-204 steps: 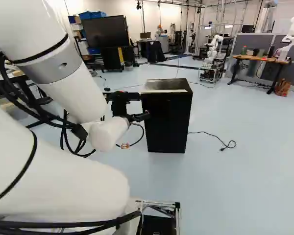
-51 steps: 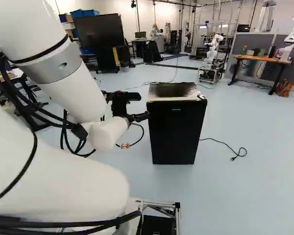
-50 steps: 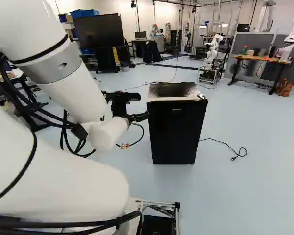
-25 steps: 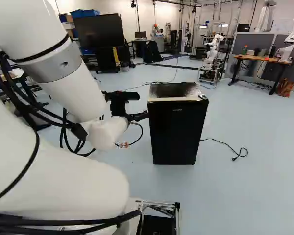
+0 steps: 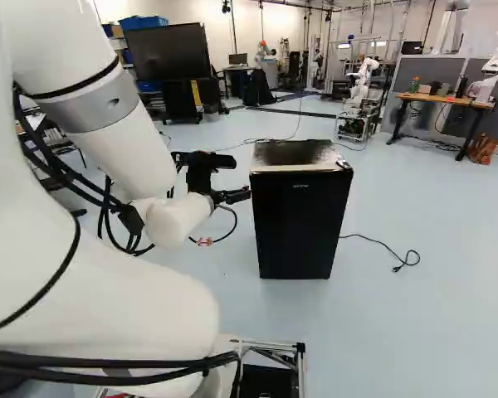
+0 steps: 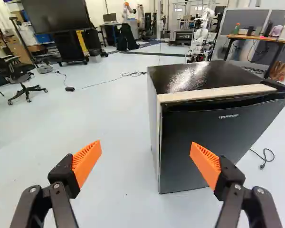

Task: Grab a drink from the fridge

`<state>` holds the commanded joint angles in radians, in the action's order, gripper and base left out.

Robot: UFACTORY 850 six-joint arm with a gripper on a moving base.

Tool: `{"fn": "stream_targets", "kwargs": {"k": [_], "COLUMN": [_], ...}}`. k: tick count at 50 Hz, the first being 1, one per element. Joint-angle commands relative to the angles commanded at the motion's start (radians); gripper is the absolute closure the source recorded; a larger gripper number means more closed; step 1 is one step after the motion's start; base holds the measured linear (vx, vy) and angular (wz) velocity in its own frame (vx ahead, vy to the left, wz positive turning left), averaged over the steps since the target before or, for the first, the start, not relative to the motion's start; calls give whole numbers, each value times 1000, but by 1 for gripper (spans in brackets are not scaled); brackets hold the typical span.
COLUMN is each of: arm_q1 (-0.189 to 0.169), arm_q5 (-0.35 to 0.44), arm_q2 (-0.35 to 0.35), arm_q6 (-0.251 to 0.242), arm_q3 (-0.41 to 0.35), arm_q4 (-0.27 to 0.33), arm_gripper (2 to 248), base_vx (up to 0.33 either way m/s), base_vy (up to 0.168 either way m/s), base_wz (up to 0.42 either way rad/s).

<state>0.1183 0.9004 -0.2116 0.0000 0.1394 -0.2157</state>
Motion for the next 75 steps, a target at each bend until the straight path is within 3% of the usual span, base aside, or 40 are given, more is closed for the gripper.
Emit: {"fn": "stream_targets", "kwargs": {"k": [31,57,75], "arm_q1": [126,196,230], "arm_q5": [104,135,202], "arm_q2": [132,330,414], "arm_q6": [0,0,0], "arm_q3": [37,162,250], "arm_q4": [-304,-436,-519], "arm_gripper": [3,3,3], "base_vx": [0,0,0], "base_vy": [0,0,0], "base_wz": [0,0,0]}}
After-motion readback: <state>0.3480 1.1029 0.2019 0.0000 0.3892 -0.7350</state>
